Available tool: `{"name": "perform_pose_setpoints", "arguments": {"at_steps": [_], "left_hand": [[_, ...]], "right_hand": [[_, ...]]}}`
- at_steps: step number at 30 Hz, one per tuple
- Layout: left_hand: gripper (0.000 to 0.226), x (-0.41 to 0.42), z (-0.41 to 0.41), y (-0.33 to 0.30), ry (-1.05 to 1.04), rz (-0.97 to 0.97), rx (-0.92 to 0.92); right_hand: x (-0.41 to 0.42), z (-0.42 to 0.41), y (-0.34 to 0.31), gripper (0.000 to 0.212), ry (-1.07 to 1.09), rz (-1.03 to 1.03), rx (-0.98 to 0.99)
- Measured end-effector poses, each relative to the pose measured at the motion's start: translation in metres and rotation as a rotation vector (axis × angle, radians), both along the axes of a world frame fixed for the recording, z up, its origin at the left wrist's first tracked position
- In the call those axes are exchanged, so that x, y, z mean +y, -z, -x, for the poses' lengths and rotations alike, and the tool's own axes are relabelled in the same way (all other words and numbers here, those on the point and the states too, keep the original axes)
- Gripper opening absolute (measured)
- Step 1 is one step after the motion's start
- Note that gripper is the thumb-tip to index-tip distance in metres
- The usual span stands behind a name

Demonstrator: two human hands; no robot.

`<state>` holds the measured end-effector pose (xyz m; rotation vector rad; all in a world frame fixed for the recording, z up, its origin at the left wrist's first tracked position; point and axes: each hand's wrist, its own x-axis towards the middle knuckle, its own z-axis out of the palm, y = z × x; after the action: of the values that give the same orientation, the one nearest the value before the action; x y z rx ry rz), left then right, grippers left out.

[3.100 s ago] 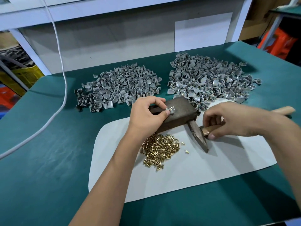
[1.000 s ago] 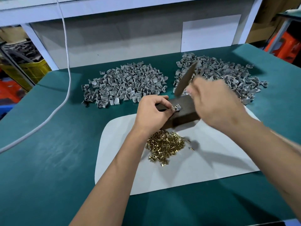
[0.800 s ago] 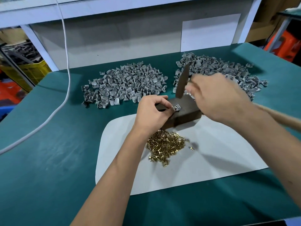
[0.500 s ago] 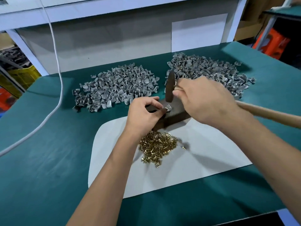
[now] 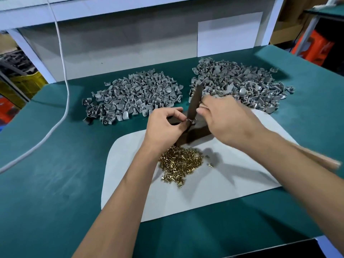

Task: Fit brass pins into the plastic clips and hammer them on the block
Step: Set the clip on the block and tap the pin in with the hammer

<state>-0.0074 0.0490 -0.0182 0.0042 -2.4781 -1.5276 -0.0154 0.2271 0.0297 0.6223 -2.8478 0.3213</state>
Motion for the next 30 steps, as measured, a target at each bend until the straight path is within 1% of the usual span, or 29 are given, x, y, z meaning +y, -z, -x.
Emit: {"name": "perform_pose_setpoints", "arguments": {"at_steps": [1, 3, 4, 5, 6, 7, 10, 11, 13, 14, 15, 17, 19, 22, 25, 27, 30], "left_hand": [[0.007, 0.001, -0.001, 0.000, 0.001, 0.002, -0.001], [0.013, 0.001, -0.002, -0.002, -0.014, 0.006, -0.001], [0.017, 0.001, -0.002, -0.002, -0.015, 0.009, 0.000], [0.021, 0.001, -0.001, -0.002, -0.014, 0.013, 0.003], [0.022, 0.000, -0.001, -0.002, -0.013, 0.012, 0.005], [0.021, -0.001, -0.001, -0.002, -0.009, 0.004, 0.005], [0.012, -0.002, 0.000, 0.000, 0.013, -0.033, 0.000], [0.011, -0.001, -0.001, -0.001, 0.009, -0.025, -0.004], [0.012, -0.001, -0.001, -0.001, -0.013, 0.002, -0.005], [0.013, -0.001, -0.001, -0.001, -0.014, 0.009, -0.001], [0.015, -0.001, -0.001, -0.001, -0.013, 0.012, 0.008], [0.017, -0.001, -0.001, -0.001, -0.010, 0.016, 0.020], [0.018, -0.001, -0.001, -0.001, -0.007, -0.010, 0.004], [0.015, -0.002, -0.001, 0.001, 0.008, -0.078, -0.026], [0.019, -0.002, -0.001, 0.000, 0.032, -0.118, -0.024], [0.022, -0.001, 0.000, 0.000, 0.045, -0.149, -0.020], [0.020, -0.001, 0.000, 0.000, 0.051, -0.178, -0.024]], "right_hand": [[0.002, 0.003, -0.002, 0.024, 0.021, -0.046, -0.028], [0.006, 0.008, -0.012, 0.025, 0.060, -0.009, 0.044], [0.009, 0.008, -0.014, 0.025, 0.069, 0.076, 0.119], [0.010, 0.007, -0.014, 0.024, 0.063, 0.209, 0.183], [0.010, 0.004, -0.011, 0.024, 0.059, 0.302, 0.219], [0.006, 0.002, -0.009, 0.024, 0.053, 0.301, 0.215], [-0.005, -0.002, 0.000, 0.023, 0.027, 0.013, -0.010], [-0.002, 0.001, -0.004, 0.022, 0.025, -0.028, -0.038], [0.006, 0.006, -0.015, 0.022, 0.019, -0.066, -0.008], [0.012, 0.008, -0.017, 0.024, 0.009, -0.068, -0.003], [0.019, 0.010, -0.019, 0.025, -0.013, -0.026, -0.025], [0.034, 0.015, -0.020, 0.024, -0.085, 0.124, -0.110], [0.050, 0.019, -0.024, 0.023, -0.143, 0.165, -0.204], [0.074, 0.026, -0.027, 0.014, -0.200, 0.065, -0.386], [0.085, 0.027, -0.018, 0.013, -0.261, 0.020, -0.508], [0.085, 0.026, -0.009, 0.013, -0.265, -0.008, -0.524], [0.083, 0.025, 0.001, 0.018, -0.241, -0.047, -0.449]]}}
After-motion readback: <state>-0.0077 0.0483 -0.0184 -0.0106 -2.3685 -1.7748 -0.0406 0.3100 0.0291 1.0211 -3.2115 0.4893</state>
